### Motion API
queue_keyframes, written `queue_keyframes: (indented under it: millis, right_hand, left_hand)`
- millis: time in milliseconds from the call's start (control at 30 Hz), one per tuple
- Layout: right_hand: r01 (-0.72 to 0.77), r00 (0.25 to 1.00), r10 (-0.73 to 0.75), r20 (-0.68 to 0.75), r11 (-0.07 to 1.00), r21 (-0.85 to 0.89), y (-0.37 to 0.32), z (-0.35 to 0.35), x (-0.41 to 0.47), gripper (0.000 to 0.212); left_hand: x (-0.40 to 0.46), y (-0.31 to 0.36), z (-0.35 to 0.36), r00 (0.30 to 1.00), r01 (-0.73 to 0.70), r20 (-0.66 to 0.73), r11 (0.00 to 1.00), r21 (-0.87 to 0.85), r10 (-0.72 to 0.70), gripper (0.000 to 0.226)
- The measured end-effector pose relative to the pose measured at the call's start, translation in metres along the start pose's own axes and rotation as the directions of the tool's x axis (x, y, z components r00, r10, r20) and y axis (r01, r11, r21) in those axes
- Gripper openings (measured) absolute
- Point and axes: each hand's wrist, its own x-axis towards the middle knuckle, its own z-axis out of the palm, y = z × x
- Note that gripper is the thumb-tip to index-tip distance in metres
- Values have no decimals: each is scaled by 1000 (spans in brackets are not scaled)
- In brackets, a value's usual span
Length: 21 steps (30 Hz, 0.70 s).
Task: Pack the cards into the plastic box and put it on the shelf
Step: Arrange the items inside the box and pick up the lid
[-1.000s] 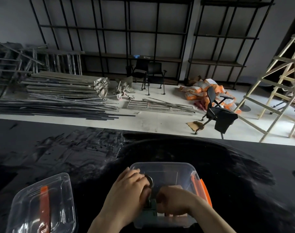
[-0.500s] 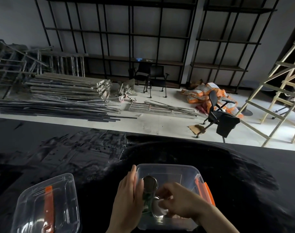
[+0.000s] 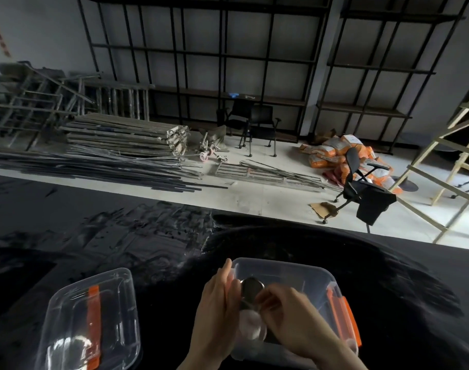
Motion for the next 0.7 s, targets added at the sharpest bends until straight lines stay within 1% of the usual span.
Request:
queue_keyframes:
  millis: [67, 100, 133, 167, 200, 267, 333, 367, 433, 467, 533, 600, 633, 667, 700]
  right_hand:
    - [79, 987, -78, -137, 997, 2, -12, -5, 1, 6]
    - [126, 971, -118, -209, 992, 28, -23, -7, 1, 5]
    - [181, 951, -160, -263, 982, 60, -36, -7, 1, 10]
    - [244, 938, -206, -277, 963, 111, -51, -5, 0, 11]
    - [294, 937, -246, -249, 939, 179, -67, 1, 0, 11]
    - [305, 952, -289, -99, 901, 309, -96, 25, 0, 11]
    - [286, 951, -309, 20, 901, 325, -113, 62, 8, 6]
    - [277, 949, -309, 65, 913, 299, -119, 80, 14, 4]
    - [209, 952, -256, 170, 945, 252, -130, 115, 27, 14]
    - [168, 952, -216, 216, 961, 221, -134, 130, 34, 23]
    - [93, 948, -136, 289, 983, 158, -141, 155, 45, 38]
    - [11, 931, -57, 359, 991, 130, -145, 176, 51, 46]
    - [-17, 922, -30, 386, 993, 118, -146, 183, 52, 47]
    - [-39, 916, -6, 400, 994, 104, -147, 190, 53, 48]
    - [-62, 915, 16, 403, 993, 103, -148, 196, 54, 48]
  left_hand:
    - [-2, -1, -11, 999, -12, -51, 999, -35, 10, 61]
    - [-2, -4, -20, 996, -7, -86, 999, -53, 2, 60]
    - [0, -10, -32, 991, 10, -133, 998, -57, -18, 57]
    - [2, -17, -45, 981, 27, -191, 999, -43, -35, 51]
    - [4, -26, -61, 963, 66, -261, 998, -10, -66, 47]
    - [8, -48, -93, 898, 184, -413, 982, 31, -155, 43]
    - [6, -68, -126, 796, 317, -556, 947, 49, -238, 45]
    - [3, -77, -141, 757, 374, -592, 926, 49, -275, 41]
    - [-8, -94, -164, 705, 497, -615, 865, 73, -353, 32]
    - [-15, -99, -174, 691, 554, -611, 826, 105, -386, 39]
    - [-30, -111, -186, 658, 656, -587, 741, 140, -472, 60]
    - [-42, -123, -193, 580, 750, -578, 654, 101, -575, 87]
    - [-46, -125, -195, 557, 767, -574, 636, 81, -599, 96]
    - [-49, -128, -196, 553, 768, -561, 637, 57, -617, 97]
    - [-50, -127, -196, 552, 761, -546, 648, 23, -630, 89]
